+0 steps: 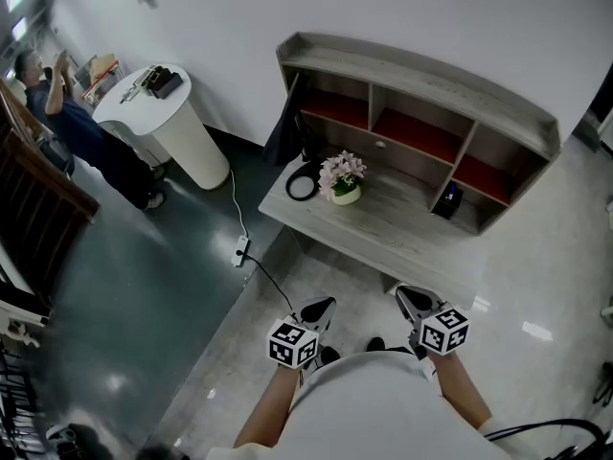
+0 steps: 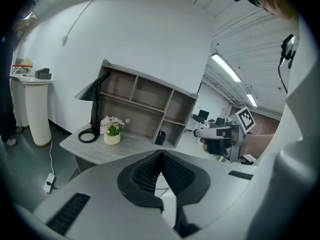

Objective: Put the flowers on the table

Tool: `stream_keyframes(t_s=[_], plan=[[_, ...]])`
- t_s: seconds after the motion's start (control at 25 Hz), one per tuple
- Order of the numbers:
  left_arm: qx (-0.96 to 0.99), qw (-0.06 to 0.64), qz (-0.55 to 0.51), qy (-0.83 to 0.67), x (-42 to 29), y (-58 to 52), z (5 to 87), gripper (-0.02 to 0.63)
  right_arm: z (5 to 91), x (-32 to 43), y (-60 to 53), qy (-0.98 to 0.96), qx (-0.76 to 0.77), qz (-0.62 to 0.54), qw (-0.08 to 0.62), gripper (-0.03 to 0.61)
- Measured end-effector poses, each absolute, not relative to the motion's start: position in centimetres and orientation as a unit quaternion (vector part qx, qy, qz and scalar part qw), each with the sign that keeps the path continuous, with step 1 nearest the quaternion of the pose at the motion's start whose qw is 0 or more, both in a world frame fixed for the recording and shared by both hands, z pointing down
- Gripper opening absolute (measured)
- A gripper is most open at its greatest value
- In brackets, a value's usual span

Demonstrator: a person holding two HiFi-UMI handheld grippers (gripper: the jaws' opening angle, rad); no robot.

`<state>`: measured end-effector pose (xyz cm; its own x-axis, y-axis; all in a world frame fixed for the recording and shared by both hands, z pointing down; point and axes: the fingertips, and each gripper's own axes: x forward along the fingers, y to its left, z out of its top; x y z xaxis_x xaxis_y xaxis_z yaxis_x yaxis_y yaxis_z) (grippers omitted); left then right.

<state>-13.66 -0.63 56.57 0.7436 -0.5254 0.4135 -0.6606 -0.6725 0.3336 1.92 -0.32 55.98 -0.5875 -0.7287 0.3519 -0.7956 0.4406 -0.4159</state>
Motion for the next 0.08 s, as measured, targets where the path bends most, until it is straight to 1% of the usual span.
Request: stream_keyframes(t_s=[0.08], plan=[[0.904, 0.236, 0.144, -0.327, -13.75, -0.60, 56.55, 0.010, 55.84, 1.78, -0.34, -0.846, 0.451, 0.278, 0.060, 0.017]])
